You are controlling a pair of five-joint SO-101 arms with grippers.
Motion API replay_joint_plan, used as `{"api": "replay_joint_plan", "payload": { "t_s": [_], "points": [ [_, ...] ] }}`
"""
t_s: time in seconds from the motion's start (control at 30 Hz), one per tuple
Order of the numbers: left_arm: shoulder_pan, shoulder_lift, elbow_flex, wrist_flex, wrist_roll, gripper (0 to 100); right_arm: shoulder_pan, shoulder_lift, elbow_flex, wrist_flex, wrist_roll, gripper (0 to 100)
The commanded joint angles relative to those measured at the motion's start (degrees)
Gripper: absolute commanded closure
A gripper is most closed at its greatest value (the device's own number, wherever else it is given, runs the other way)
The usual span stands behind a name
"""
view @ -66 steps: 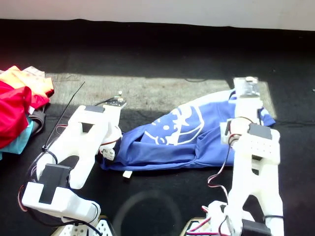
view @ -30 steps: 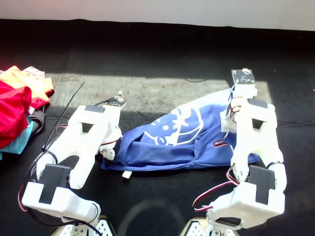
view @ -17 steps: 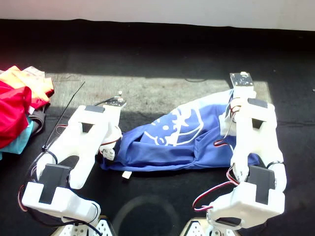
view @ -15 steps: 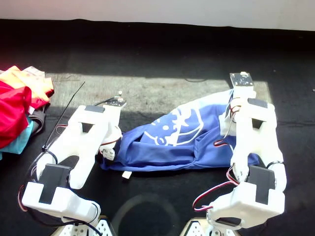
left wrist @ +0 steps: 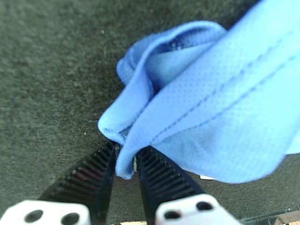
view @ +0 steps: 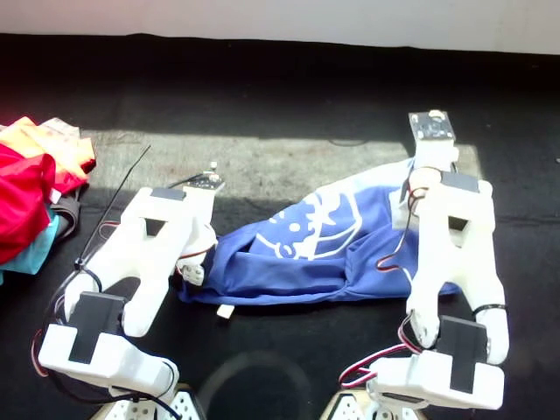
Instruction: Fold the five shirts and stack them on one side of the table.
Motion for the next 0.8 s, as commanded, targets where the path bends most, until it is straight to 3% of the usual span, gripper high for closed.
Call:
{"api": "replay_joint_plan", "payload": {
  "t_s": [0.0, 0.37, 0.53, 0.77],
  "points": [
    [0.13, 0.48, -0.04, -2.11, 0.44, 99, -0.40, 2.86, -2.59, 0.13, -0.09, 88.3],
    [0.13, 0.48, -0.04, -2.11, 0.44, 99, -0.31, 3.12, -2.07, -1.89, -0.35, 89.0],
    [0.13, 0.48, -0.04, -2.11, 0.44, 99, -0.22, -3.21, -1.89, -1.80, -0.44, 99.5],
    [0.04, 0.48, -0.13, -2.11, 0.44, 99, -0.04, -6.99, -1.80, -1.27, -0.18, 99.3]
  ]
}}
